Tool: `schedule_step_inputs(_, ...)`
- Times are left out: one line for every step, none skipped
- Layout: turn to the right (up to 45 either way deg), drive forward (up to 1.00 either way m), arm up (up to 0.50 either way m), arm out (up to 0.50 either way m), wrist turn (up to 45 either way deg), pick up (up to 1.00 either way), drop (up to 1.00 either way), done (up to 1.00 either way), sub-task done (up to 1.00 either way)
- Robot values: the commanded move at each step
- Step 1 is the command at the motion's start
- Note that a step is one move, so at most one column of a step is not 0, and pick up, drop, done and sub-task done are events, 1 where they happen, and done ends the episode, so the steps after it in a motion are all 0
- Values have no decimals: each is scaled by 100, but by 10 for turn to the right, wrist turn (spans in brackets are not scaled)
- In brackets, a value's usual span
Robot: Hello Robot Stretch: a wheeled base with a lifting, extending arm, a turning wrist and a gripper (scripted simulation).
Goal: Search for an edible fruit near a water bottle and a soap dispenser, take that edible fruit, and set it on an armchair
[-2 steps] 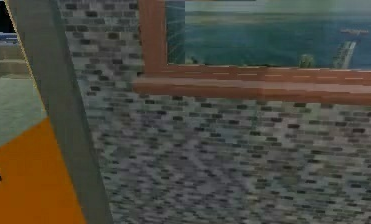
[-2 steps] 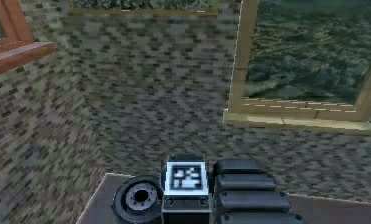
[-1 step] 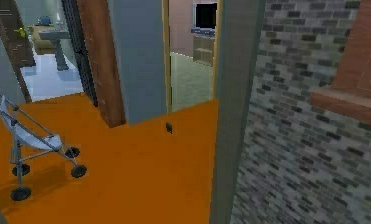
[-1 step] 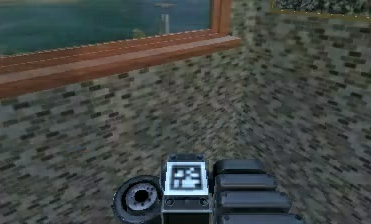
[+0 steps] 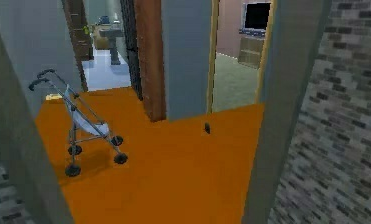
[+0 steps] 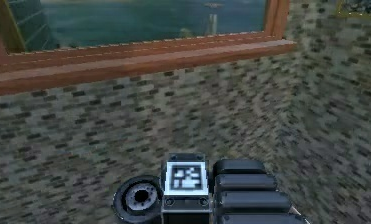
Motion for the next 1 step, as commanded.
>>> schedule_step_inputs(0,80,0,0,0,0,0,0,0)
